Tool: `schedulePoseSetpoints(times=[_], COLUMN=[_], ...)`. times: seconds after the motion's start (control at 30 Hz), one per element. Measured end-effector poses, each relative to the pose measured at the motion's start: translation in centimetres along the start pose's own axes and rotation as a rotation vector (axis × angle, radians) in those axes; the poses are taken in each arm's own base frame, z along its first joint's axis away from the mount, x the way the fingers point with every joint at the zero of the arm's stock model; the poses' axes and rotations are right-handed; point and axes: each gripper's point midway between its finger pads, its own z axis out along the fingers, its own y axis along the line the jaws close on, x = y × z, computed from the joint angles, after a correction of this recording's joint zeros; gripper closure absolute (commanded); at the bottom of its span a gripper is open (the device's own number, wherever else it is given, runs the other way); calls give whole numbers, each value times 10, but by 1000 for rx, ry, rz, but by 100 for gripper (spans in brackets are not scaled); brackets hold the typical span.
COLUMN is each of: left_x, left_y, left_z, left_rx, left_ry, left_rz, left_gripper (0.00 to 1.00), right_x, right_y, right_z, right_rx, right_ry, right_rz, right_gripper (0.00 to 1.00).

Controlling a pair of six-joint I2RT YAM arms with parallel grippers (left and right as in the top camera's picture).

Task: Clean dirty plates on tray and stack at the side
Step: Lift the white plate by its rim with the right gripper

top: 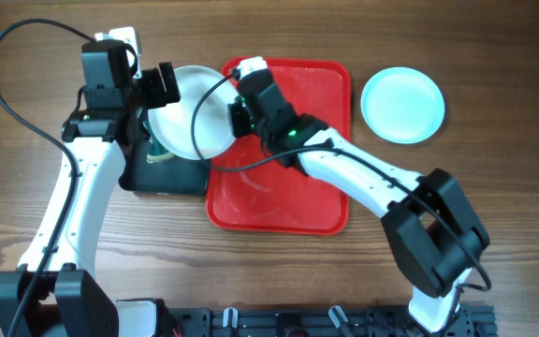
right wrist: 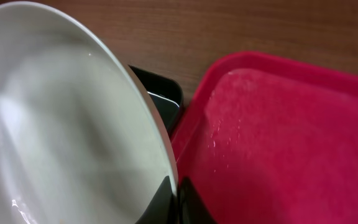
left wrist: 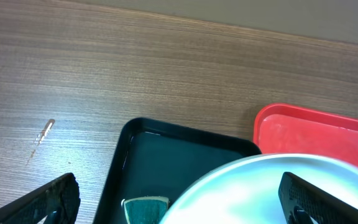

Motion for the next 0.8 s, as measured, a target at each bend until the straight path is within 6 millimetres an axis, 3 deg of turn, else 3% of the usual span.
schedulePoseSetpoints(times=[0.2,0.6,0.8], left_x=[0,0,0], left_y=[0,0,0], left_z=[0,0,0], left_rx=[0,0,0], left_ry=[0,0,1], left_rz=[0,0,0], left_gripper=[0,0,0], right_x=[-24,-108,-124], right_y=[11,37,46], right_z=[-2,-37,-48], right_rx=[43,242,305], right_ry=[-124,-492,-561], right_rz=[-212,-703,-867], right_gripper=[96,96,96])
